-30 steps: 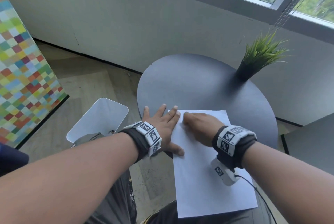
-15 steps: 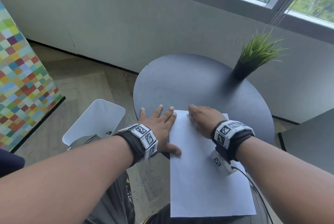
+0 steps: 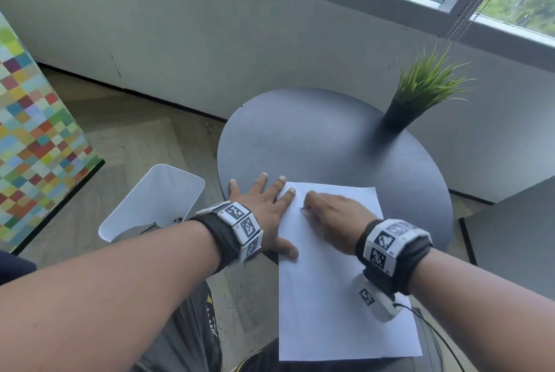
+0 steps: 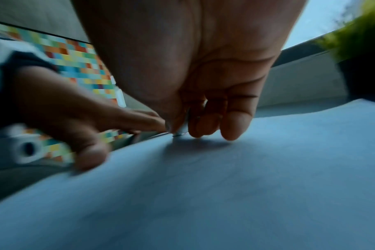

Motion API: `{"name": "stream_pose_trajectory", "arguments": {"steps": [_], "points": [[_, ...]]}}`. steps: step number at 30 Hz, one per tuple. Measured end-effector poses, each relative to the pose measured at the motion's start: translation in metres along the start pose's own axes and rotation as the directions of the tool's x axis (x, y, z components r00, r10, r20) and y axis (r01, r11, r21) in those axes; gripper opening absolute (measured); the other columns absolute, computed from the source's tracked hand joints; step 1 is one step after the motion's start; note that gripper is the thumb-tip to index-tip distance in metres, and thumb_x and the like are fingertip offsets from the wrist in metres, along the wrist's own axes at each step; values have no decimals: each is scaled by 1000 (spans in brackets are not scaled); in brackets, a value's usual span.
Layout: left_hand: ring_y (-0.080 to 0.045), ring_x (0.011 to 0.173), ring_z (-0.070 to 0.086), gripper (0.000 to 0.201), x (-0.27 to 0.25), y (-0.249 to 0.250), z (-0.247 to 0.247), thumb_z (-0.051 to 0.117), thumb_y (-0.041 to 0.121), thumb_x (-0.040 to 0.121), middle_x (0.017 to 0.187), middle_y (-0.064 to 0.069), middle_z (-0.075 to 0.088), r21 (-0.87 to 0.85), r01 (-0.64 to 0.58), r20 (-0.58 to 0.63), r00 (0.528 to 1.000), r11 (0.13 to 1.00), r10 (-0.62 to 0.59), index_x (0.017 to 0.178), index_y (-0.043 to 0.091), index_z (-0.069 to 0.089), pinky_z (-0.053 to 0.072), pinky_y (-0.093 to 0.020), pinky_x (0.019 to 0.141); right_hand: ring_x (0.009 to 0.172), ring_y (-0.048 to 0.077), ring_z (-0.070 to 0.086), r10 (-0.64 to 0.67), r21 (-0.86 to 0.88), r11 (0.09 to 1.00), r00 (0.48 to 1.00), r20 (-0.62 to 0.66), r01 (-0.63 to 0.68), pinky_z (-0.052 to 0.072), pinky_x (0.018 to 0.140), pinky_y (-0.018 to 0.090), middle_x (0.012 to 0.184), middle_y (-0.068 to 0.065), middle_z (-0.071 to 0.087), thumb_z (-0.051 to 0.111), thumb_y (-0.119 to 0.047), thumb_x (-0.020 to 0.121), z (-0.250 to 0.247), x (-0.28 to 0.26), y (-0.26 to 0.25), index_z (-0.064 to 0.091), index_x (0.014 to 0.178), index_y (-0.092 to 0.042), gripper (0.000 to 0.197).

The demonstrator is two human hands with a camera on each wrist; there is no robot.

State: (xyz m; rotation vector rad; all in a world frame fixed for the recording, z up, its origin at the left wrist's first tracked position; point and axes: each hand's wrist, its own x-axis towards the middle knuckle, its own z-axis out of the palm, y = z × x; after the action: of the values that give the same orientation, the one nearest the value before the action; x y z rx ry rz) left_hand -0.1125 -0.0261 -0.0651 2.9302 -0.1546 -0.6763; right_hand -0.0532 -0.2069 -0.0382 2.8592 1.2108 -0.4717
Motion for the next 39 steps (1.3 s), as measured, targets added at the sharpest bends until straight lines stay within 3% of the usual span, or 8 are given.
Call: {"name": "stream_pose_trajectory", "arguments": {"steps": [3, 8, 13, 18, 23, 28, 33, 39], "points": [[-27, 150, -15, 125, 0, 0, -1, 45, 95, 62, 163, 9, -19, 1, 1, 1, 1000, 1000, -1, 155, 33, -10, 5, -78, 107, 88, 31, 58, -67, -77, 995, 997, 32, 69, 45, 68, 37, 100, 7, 58, 41, -19, 94, 7, -1, -18, 39, 112, -16, 18], [-28, 150, -16, 126, -1, 2, -3, 45, 95, 62, 163, 8, -19, -1, 9, 22, 1000, 1000, -9, 155, 32, -11, 5, -78, 107, 81, 36, 59, 205, -53, 977, 978, -25, -206, 41, 64, 36, 97, 13, 62, 36, -23, 98, -10, 23, 10, 31, 89, -17, 12], [-28, 150, -15, 125, -1, 2, -4, 47, 94, 62, 163, 8, -19, -7, 3, 18, 1000, 1000, -3, 155, 32, -10, 6, -78, 106, 94, 35, 62, 0, -107, 994, 996, 85, 9, 41, 65, 35, 109, 12, 60, 46, -14, 89, 3, 10, -28, 36, 130, -9, 42], [-28, 150, -16, 126, -1, 2, -4, 47, 94, 62, 163, 8, -20, -2, 13, 39, 999, 1000, -13, 155, 33, -12, 5, -78, 106, 85, 37, 62, 151, -106, 983, 988, -28, -153, 40, 62, 35, 97, 13, 62, 41, -19, 95, -12, 24, -1, 32, 90, -17, 10], [-29, 150, -16, 126, -3, 5, -10, 50, 92, 63, 163, 7, -20, 4, 16, 51, 999, 1000, -16, 155, 32, -12, 7, -78, 107, 98, 36, 63, 4, -142, 990, 995, 103, 11, 48, 70, 39, 114, 13, 60, 51, -19, 90, 3, 9, -30, 30, 139, -6, 54], [-29, 150, -14, 127, -1, 4, -6, 47, 94, 61, 163, 7, -19, 21, 16, 48, 999, 1000, -17, 155, 31, -11, 9, -79, 105, 89, 36, 61, 174, -99, 980, 985, -7, -174, 37, 64, 34, 103, 15, 62, 39, -20, 97, -14, 25, 5, 34, 92, -16, 7], [-29, 150, -14, 126, -3, 5, -9, 49, 92, 64, 163, 8, -20, 10, 14, 55, 998, 1000, -15, 156, 31, -12, 9, -78, 105, 95, 35, 61, -51, -144, 987, 992, 114, 68, 44, 66, 37, 109, 11, 60, 50, -20, 91, 3, 0, -27, 34, 131, -12, 44], [-28, 150, -15, 126, -3, 4, -9, 47, 93, 63, 162, 9, -21, 22, 17, 74, 997, 1000, -18, 155, 32, -13, 9, -78, 105, 85, 34, 58, 146, -113, 983, 989, 6, -144, 40, 65, 35, 106, 14, 62, 39, -16, 94, -14, 15, 0, 35, 96, -17, 5]]}}
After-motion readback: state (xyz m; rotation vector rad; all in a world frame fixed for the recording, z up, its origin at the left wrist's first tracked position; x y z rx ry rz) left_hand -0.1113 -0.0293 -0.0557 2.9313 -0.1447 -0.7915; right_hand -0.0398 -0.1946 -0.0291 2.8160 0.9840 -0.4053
